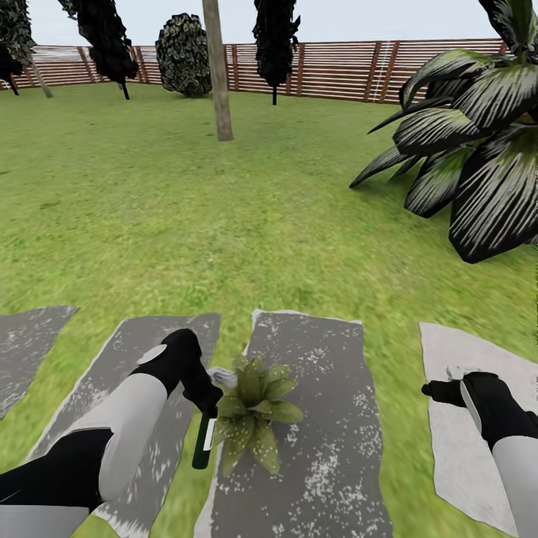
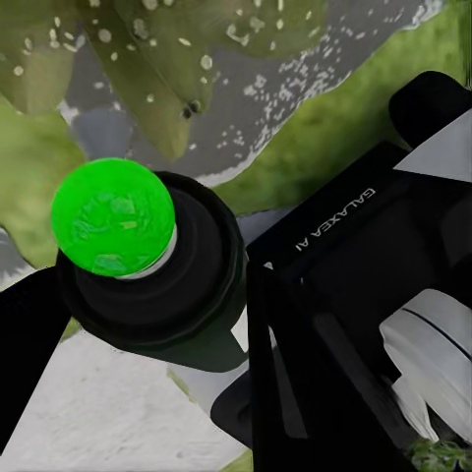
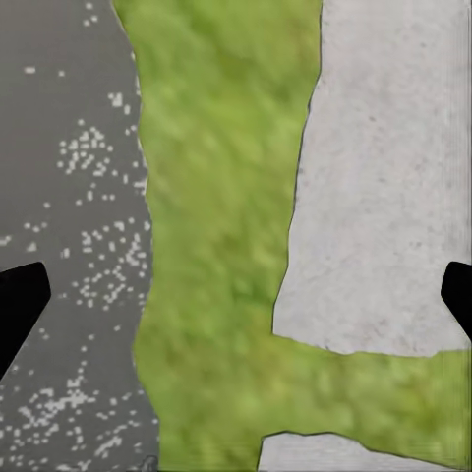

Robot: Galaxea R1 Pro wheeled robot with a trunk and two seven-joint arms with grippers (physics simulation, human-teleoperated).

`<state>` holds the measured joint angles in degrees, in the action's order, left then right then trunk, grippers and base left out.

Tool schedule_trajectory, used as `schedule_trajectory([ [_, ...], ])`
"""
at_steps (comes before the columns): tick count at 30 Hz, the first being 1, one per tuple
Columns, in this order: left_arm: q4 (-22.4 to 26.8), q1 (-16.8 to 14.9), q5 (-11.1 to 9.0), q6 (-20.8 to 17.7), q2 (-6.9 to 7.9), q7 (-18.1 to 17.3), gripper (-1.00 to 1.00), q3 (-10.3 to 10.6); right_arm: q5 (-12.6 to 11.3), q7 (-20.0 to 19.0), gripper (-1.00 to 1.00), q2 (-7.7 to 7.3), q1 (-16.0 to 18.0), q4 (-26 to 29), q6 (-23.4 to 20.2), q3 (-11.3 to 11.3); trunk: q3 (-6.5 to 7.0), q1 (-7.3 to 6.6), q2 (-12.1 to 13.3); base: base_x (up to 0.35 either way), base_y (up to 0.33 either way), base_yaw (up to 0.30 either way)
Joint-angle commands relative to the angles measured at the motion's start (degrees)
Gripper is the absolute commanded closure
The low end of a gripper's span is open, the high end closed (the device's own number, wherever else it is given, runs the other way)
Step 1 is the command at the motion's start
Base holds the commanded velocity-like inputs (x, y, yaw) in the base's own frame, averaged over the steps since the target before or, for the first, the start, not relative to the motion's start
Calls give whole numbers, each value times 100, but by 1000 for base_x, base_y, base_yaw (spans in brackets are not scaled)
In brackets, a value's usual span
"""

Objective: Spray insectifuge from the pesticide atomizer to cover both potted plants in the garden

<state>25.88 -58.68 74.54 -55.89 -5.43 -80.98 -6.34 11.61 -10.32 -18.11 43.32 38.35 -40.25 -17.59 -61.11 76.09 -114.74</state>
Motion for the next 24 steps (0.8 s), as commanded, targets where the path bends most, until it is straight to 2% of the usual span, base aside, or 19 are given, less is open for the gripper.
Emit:
schedule_trajectory([
  [1,5,-3,61,-54,-7,-40,100,-41,61,-49,-100,3,2,6,-18,-17,-4,-1,-2,5,-188,0],
  [7,5,-3,61,-54,-2,-40,100,-42,61,-50,-100,1,2,6,-18,-22,-4,-1,-2,-9,-50,0],
  [16,5,-3,61,-54,-2,-40,100,-45,61,-50,-100,0,3,1,-18,-19,-4,-1,-2,-133,-152,0],
  [24,5,-3,61,-54,-2,-40,100,-44,61,-49,-100,4,3,-3,-18,-18,-4,-1,-2,-33,-17,0],
])
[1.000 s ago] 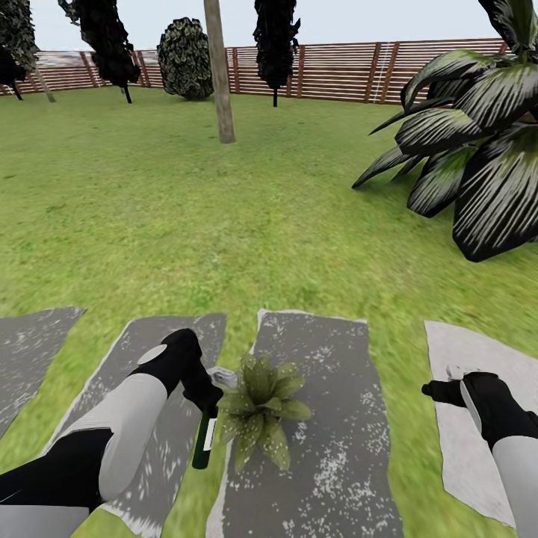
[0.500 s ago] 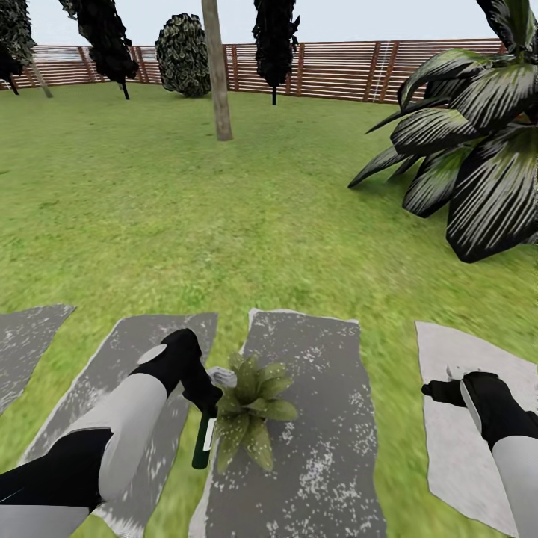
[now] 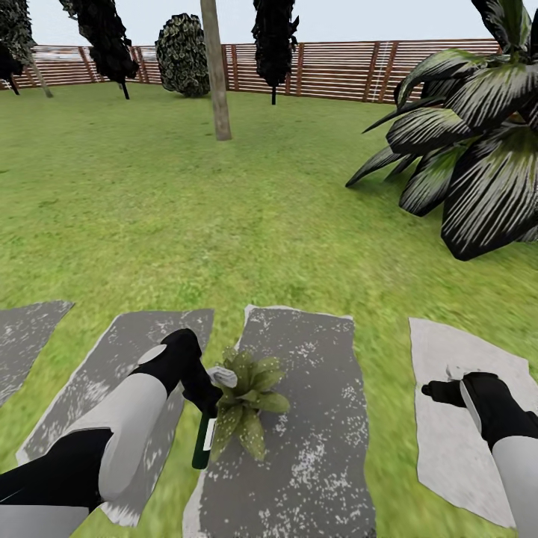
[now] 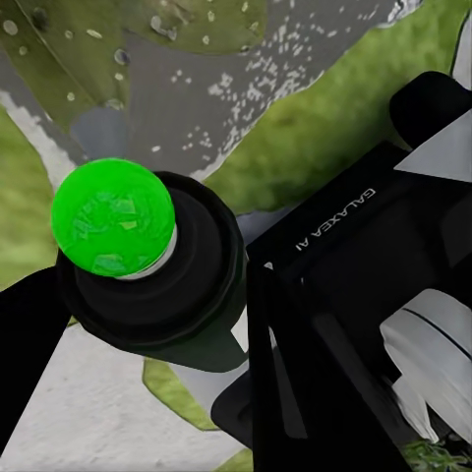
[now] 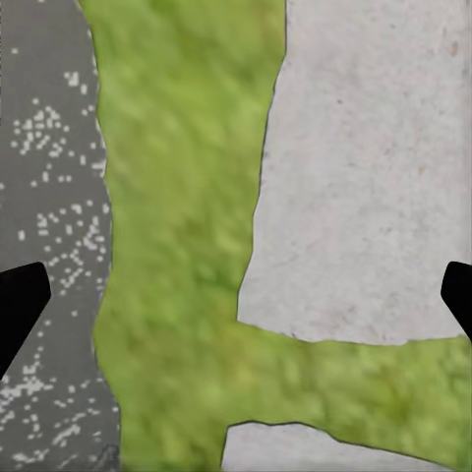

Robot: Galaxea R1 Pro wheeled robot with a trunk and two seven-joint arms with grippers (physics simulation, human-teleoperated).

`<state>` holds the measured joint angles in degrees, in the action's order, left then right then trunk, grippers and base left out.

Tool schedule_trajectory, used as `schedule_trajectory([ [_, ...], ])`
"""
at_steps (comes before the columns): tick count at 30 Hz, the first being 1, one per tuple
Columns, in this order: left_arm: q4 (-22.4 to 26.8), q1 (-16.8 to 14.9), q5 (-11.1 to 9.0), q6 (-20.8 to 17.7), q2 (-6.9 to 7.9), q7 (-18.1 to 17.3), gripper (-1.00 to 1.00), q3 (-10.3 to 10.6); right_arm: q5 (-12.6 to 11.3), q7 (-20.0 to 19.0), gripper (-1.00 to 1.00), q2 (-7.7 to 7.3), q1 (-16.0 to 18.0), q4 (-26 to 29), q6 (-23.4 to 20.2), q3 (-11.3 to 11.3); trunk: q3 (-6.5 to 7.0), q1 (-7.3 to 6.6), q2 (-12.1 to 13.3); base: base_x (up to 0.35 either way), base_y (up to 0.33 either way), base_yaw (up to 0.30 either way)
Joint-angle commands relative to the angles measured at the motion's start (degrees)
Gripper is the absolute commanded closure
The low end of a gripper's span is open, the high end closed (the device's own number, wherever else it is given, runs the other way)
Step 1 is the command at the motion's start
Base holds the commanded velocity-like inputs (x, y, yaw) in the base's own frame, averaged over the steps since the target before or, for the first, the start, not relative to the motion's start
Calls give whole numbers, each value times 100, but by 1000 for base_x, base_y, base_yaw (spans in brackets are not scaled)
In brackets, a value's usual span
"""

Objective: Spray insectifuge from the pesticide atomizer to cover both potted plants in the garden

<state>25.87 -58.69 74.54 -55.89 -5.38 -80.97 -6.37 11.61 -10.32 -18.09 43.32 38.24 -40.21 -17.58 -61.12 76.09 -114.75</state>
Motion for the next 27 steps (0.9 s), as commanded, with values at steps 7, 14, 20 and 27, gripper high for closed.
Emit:
schedule_trajectory([
  [7,6,-2,61,-54,-7,-42,100,-39,60,-49,-100,-1,1,8,-22,-18,-4,-1,-2,0,-219,136],
  [14,6,-2,61,-54,-7,-41,100,-39,60,-49,-100,0,1,8,-22,-18,-4,-1,-2,0,-209,250],
  [20,6,-2,61,-54,-7,-41,100,-46,60,-49,-100,2,2,8,-22,-18,-4,-1,-2,0,-68,102],
  [27,6,-2,61,-54,-7,-39,100,-48,60,-49,-100,-1,2,8,-22,-18,-4,-1,-2,0,-300,13],
])
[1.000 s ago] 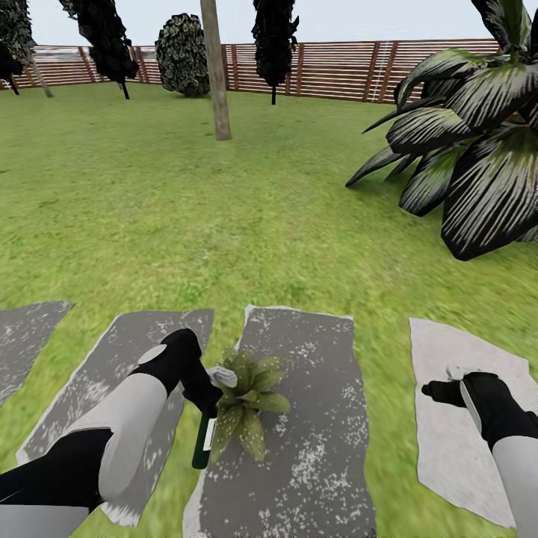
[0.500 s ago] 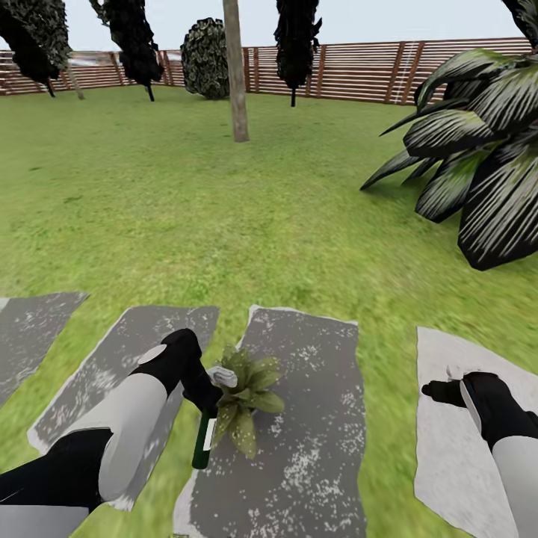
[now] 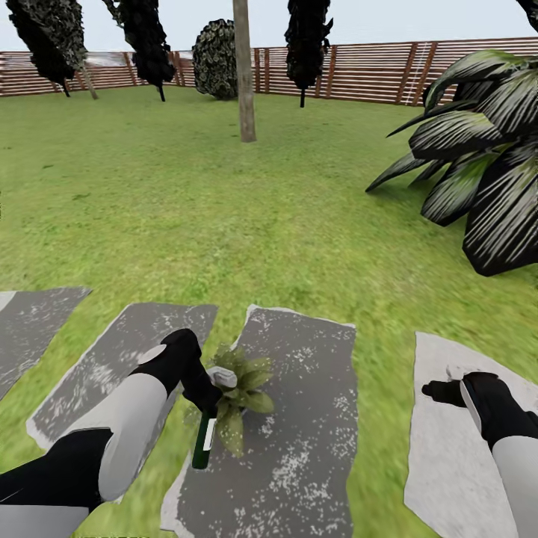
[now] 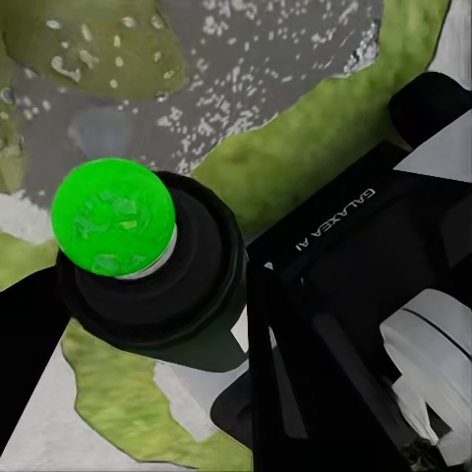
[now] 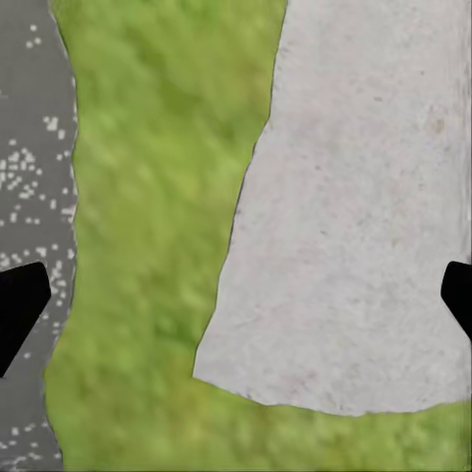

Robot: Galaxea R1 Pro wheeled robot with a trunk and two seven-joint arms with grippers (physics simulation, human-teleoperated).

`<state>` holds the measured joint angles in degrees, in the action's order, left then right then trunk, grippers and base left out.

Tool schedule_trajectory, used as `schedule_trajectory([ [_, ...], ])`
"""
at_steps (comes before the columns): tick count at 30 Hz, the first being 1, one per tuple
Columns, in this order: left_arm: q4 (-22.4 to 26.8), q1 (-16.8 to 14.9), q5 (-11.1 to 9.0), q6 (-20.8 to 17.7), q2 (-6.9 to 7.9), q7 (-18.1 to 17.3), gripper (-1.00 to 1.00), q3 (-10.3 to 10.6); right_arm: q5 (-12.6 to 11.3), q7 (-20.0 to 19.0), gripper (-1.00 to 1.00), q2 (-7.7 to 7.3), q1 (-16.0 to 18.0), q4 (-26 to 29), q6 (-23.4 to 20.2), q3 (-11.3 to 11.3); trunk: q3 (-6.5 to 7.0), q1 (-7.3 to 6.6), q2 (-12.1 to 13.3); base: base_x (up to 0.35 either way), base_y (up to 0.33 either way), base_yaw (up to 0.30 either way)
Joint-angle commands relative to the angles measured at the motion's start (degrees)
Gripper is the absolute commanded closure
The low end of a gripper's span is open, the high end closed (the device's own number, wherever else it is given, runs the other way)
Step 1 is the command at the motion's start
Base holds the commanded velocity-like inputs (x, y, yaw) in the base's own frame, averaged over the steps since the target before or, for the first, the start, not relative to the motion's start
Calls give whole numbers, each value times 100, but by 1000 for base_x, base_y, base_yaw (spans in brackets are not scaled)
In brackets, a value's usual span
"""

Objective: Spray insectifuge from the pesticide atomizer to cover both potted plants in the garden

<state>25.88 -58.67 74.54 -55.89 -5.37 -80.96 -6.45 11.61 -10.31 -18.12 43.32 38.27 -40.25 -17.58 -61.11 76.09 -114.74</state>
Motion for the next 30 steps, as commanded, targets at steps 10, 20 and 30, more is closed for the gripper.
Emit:
schedule_trajectory([
  [10,5,-4,60,-54,-8,-39,100,-39,61,-44,-100,4,1,5,-18,-17,-5,-1,-2,0,-314,218],
  [20,5,-4,60,-54,-8,-37,100,-33,61,-42,-100,5,1,5,-18,-17,-5,-1,-2,0,-40,249],
  [30,-1,-4,60,-54,-8,-38,100,-32,60,-59,-100,2,2,5,-9,-20,-5,-1,-2,0,0,64],
])
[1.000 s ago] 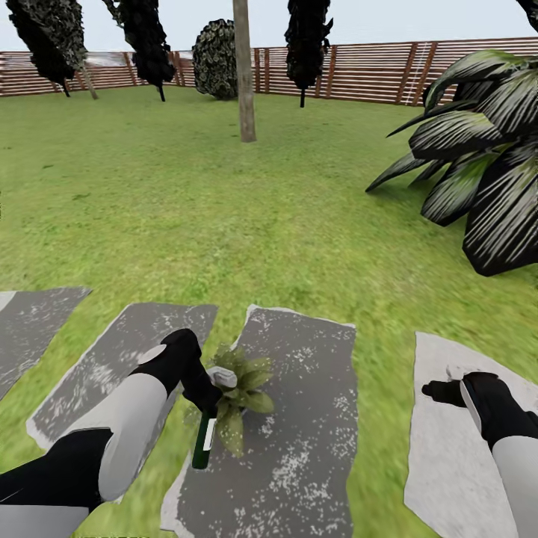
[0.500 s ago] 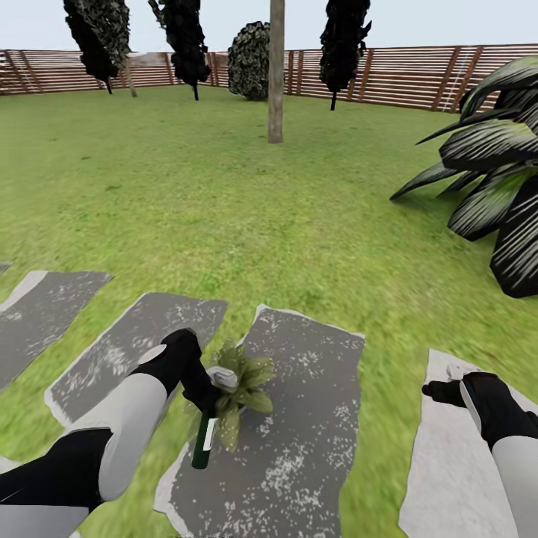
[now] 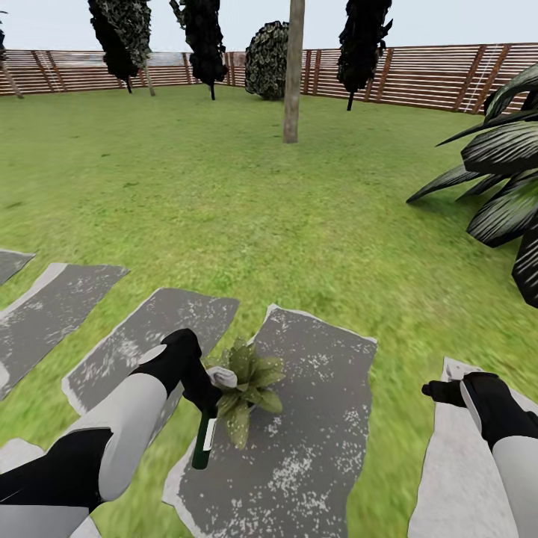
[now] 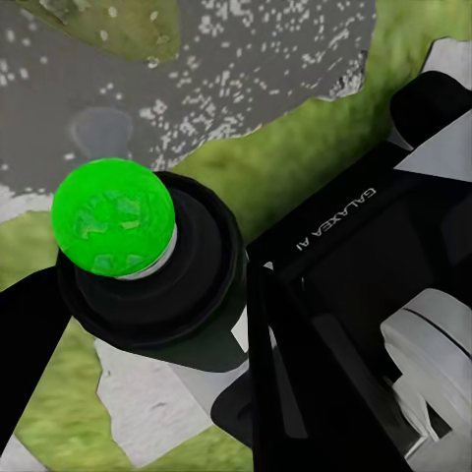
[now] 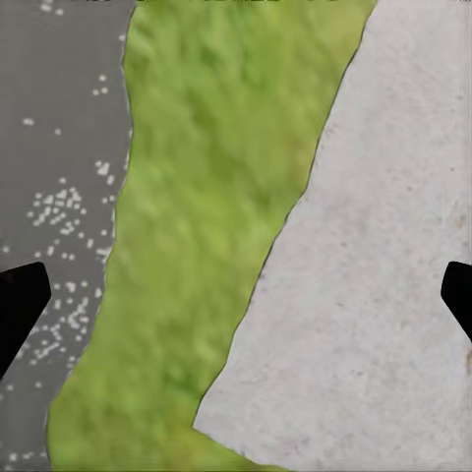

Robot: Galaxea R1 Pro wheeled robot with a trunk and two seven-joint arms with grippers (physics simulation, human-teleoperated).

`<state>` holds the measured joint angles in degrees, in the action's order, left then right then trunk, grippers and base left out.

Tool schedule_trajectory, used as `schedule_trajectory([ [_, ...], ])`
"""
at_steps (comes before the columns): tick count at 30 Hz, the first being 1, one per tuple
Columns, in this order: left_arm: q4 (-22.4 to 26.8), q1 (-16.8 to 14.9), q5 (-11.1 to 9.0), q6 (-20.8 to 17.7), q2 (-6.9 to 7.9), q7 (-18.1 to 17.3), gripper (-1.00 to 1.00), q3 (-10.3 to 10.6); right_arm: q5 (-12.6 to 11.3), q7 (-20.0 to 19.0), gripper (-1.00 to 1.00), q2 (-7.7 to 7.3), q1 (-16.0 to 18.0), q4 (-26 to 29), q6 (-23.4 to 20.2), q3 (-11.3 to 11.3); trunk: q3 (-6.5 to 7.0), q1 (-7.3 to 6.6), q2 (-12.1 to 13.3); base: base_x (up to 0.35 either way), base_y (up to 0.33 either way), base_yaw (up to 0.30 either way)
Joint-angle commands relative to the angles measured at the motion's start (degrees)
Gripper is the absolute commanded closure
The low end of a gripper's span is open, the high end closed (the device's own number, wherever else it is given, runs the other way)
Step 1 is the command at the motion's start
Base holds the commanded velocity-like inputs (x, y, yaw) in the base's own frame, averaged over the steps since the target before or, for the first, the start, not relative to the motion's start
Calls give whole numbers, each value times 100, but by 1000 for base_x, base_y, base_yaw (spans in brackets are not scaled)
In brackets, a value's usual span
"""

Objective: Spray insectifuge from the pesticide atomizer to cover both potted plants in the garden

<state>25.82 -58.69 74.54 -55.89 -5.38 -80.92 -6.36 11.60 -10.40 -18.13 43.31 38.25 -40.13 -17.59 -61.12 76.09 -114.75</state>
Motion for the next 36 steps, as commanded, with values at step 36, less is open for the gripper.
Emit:
schedule_trajectory([
  [36,-5,4,61,-54,2,-38,100,-50,61,-50,-100,2,5,17,-12,-35,-4,-1,-2,0,-190,73],
])
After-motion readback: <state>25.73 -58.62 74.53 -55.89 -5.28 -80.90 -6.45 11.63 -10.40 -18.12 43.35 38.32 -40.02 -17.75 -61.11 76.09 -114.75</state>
